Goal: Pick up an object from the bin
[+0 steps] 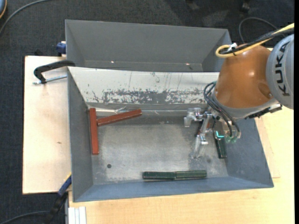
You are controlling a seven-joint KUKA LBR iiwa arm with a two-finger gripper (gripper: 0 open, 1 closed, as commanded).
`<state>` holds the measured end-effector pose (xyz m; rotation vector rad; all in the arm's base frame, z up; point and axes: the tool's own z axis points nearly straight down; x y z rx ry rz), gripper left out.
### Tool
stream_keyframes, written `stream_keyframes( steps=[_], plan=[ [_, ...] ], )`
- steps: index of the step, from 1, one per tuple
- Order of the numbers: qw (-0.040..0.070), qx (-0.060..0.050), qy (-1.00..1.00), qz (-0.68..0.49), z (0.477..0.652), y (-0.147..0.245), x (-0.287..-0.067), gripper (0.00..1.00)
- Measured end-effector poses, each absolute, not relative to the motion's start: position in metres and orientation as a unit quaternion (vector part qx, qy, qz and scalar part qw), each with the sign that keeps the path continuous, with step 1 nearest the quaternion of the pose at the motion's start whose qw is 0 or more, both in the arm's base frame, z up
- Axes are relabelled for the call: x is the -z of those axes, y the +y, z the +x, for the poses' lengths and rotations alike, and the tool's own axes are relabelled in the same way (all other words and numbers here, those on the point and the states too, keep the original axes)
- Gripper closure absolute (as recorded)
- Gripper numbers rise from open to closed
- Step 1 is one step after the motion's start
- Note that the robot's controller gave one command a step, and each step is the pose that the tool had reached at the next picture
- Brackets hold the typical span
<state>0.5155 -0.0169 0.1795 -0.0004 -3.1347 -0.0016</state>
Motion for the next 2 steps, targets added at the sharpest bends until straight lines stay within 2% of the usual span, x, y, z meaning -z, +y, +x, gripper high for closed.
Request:
stream_keyframes(
  steps=[1, 2],
  plan=[
    [0.001, 0.0, -0.98, 0.201, 0.525, -0.094, -0.089, 0.0],
    [-0.003, -0.003, -0.936, 0.353, 0.503, -0.149, -0.153, 0.0]
  ],
)
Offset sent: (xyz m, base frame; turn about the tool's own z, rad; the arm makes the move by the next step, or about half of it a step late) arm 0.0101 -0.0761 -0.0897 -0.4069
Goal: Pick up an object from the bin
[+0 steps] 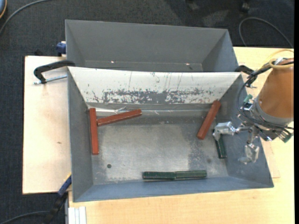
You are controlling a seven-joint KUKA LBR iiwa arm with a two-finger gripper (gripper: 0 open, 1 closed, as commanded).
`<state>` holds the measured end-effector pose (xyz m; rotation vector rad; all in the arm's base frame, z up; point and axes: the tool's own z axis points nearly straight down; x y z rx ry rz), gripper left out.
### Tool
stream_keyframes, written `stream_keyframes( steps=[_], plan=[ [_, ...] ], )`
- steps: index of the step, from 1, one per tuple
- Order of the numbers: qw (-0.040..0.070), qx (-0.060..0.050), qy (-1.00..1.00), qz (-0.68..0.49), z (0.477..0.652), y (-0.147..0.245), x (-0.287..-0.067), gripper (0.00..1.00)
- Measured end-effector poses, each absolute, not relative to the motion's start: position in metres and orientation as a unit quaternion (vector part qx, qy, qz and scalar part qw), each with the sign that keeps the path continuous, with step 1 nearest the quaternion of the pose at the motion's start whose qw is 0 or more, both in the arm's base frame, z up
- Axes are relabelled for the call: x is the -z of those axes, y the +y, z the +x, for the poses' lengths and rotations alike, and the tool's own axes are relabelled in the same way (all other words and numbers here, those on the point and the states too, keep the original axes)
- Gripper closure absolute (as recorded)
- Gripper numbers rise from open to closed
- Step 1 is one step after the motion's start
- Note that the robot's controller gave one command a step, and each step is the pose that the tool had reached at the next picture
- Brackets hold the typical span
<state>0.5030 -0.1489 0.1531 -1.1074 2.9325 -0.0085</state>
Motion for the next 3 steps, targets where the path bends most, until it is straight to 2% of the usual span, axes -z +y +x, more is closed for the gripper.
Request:
stream_keyframes(
  steps=[1, 2, 3],
  plan=[
    [0.004, -0.003, 0.857, -0.516, 0.579, -0.132, -0.072, 0.0],
    [0.007, -0.003, 0.722, -0.692, 0.559, -0.145, -0.081, 0.0],
    [0.004, -0.007, 0.681, -0.733, 0.592, -0.144, -0.071, 0.0]
  ],
)
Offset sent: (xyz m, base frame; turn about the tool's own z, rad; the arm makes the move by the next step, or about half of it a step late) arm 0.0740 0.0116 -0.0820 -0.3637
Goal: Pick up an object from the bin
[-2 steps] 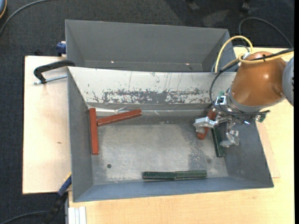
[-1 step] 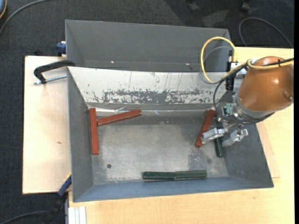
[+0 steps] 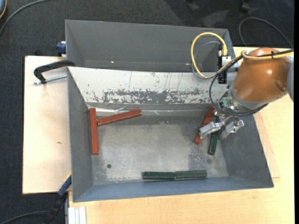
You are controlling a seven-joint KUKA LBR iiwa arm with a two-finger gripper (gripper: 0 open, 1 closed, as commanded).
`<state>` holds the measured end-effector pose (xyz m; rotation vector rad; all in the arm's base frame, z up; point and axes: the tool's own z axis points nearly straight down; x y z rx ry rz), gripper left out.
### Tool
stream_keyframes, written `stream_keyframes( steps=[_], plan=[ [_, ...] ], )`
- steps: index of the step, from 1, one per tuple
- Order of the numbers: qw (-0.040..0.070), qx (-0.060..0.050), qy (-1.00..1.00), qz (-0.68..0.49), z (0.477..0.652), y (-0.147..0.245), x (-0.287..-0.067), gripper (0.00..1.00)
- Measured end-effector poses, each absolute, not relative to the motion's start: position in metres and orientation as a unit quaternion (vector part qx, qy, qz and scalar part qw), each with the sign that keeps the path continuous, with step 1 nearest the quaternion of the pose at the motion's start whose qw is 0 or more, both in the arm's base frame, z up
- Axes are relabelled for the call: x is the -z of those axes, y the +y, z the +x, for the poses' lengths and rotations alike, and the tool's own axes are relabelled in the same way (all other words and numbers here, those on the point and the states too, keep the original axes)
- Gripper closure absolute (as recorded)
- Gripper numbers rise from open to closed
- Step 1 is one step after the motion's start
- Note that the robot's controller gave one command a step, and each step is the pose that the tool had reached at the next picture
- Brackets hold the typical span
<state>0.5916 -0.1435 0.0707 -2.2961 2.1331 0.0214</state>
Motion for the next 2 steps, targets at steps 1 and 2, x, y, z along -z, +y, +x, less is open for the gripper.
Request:
stream_keyframes(
  steps=[1, 2],
  plan=[
    [0.006, -0.003, 0.681, -0.732, 0.5938, -0.1446, -0.0729, 1.0],
    [0.006, -0.003, 0.681, -0.732, 0.5938, -0.1446, -0.0728, 1.0]
  ],
)
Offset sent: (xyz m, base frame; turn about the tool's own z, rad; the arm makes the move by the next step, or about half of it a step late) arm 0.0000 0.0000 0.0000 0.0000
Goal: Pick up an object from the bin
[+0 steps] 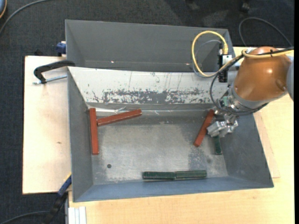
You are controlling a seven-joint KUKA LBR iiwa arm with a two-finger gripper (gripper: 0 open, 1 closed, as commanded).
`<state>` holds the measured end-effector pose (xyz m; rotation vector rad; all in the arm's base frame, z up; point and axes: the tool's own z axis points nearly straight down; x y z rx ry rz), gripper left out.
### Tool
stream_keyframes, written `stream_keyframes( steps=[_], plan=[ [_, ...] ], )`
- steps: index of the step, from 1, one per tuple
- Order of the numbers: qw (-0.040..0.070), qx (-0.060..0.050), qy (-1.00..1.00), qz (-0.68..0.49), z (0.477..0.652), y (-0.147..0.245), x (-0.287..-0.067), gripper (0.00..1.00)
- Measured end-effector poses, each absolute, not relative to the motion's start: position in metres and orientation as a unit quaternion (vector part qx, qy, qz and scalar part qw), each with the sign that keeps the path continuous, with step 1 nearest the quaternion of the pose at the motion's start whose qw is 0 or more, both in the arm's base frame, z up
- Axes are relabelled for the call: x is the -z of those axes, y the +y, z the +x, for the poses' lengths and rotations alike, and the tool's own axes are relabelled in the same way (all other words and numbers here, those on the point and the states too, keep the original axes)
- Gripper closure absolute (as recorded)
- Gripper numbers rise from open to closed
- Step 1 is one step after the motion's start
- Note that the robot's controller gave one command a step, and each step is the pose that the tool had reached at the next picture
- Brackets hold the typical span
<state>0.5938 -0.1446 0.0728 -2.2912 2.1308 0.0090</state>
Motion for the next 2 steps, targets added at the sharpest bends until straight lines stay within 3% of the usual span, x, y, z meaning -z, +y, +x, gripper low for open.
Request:
stream_keyframes(
  steps=[1, 2],
  plan=[
    [0.005, 0.005, 0.708, -0.706, 0.59, -0.132, -0.177, 1.0],
    [0.004, 0.004, 0.715, -0.699, 0.589, -0.131, -0.232, 1.0]
  ],
)
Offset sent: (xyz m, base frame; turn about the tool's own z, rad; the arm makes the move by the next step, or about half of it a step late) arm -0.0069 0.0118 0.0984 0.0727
